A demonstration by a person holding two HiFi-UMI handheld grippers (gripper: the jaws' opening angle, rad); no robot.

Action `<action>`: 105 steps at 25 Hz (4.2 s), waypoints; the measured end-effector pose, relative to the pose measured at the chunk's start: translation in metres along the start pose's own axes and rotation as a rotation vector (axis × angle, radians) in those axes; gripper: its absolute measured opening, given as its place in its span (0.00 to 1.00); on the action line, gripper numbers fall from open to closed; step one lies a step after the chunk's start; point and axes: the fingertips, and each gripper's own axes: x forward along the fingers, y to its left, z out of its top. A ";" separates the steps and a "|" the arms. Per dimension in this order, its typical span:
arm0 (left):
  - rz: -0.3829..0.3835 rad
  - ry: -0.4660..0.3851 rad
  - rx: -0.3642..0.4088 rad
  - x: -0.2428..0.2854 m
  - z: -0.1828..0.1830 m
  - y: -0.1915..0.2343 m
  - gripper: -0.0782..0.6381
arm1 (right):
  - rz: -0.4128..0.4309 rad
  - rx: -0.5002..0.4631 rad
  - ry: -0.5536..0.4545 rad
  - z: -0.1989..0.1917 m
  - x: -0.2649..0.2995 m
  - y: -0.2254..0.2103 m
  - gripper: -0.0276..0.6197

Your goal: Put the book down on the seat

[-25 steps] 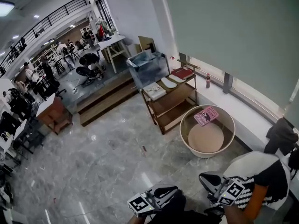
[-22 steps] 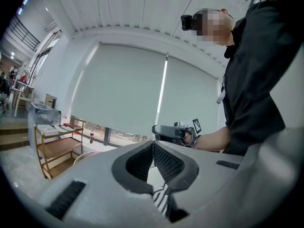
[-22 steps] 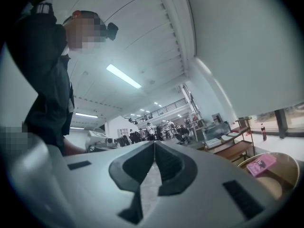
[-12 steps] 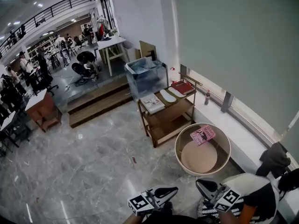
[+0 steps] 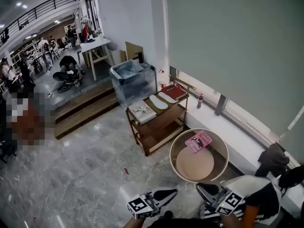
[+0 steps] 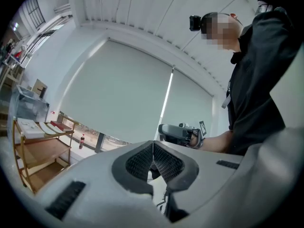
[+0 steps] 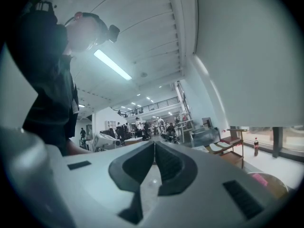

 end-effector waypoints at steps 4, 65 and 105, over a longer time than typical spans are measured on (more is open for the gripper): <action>-0.026 -0.026 -0.082 0.012 -0.004 0.030 0.14 | -0.050 -0.010 0.035 0.000 0.001 -0.018 0.09; -0.029 0.075 -0.467 0.284 -0.035 0.366 0.15 | -0.294 0.064 0.250 -0.023 0.074 -0.499 0.09; 0.708 0.235 -0.881 0.305 -0.393 0.492 0.43 | -0.181 0.332 0.623 -0.408 0.034 -0.704 0.29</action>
